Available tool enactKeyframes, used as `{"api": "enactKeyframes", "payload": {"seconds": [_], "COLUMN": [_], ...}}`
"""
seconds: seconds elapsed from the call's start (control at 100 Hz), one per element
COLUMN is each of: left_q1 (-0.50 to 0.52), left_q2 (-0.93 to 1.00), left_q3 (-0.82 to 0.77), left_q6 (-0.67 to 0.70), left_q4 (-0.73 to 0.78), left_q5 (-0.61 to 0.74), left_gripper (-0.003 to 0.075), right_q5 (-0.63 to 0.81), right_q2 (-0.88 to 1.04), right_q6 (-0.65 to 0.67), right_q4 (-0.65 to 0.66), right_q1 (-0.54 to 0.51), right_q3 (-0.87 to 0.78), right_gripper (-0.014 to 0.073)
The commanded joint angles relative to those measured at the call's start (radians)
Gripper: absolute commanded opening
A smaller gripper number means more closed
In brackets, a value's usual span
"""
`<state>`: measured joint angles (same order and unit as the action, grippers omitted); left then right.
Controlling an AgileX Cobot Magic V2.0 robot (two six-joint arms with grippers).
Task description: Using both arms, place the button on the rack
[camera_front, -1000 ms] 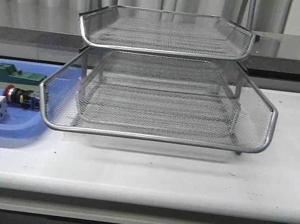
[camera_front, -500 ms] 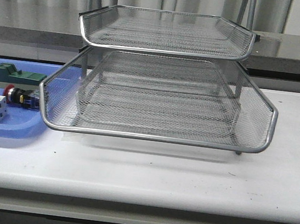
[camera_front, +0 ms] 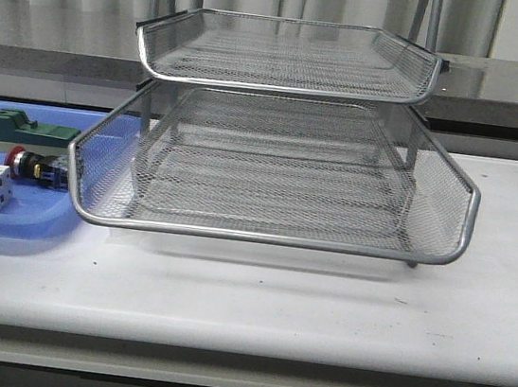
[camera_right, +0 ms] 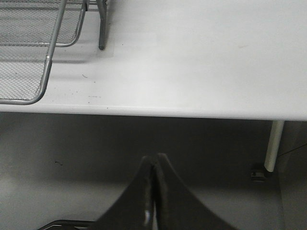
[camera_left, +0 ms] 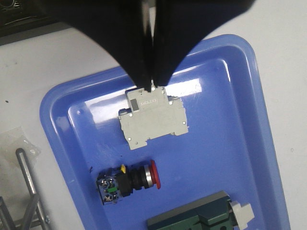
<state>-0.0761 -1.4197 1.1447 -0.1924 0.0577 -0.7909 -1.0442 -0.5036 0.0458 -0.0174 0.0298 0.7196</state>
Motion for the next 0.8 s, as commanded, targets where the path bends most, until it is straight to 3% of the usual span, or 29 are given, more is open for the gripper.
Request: {"api": "enactKeyframes", "payload": {"seconds": [0.0, 0.19, 0.29, 0.68, 0.79], "left_q1": [-0.001, -0.001, -0.001, -0.001, -0.001], "left_q2": [0.028, 0.028, 0.028, 0.005, -0.049], "left_q3": [0.036, 0.036, 0.036, 0.040, 0.098], "left_q6": [-0.002, -0.003, -0.003, -0.005, -0.095], "left_q4": [-0.001, -0.001, -0.001, -0.068, -0.068], "left_q5": [0.056, 0.054, 0.056, 0.100, 0.102], "left_gripper": [0.0090, 0.0472, 0.0592, 0.0586, 0.0586], "right_q5": [0.056, 0.056, 0.056, 0.058, 0.058], "right_q2": [-0.004, -0.004, -0.004, -0.004, -0.004], "right_q6": [-0.005, -0.005, -0.005, -0.005, -0.005], "right_q4": [0.011, 0.011, 0.011, 0.011, 0.011], "right_q1": [0.000, 0.000, 0.000, 0.000, 0.000], "right_q3": [0.033, 0.033, 0.033, 0.033, 0.033], "right_gripper": [-0.0070, -0.0070, -0.0070, -0.0070, -0.0070]}}
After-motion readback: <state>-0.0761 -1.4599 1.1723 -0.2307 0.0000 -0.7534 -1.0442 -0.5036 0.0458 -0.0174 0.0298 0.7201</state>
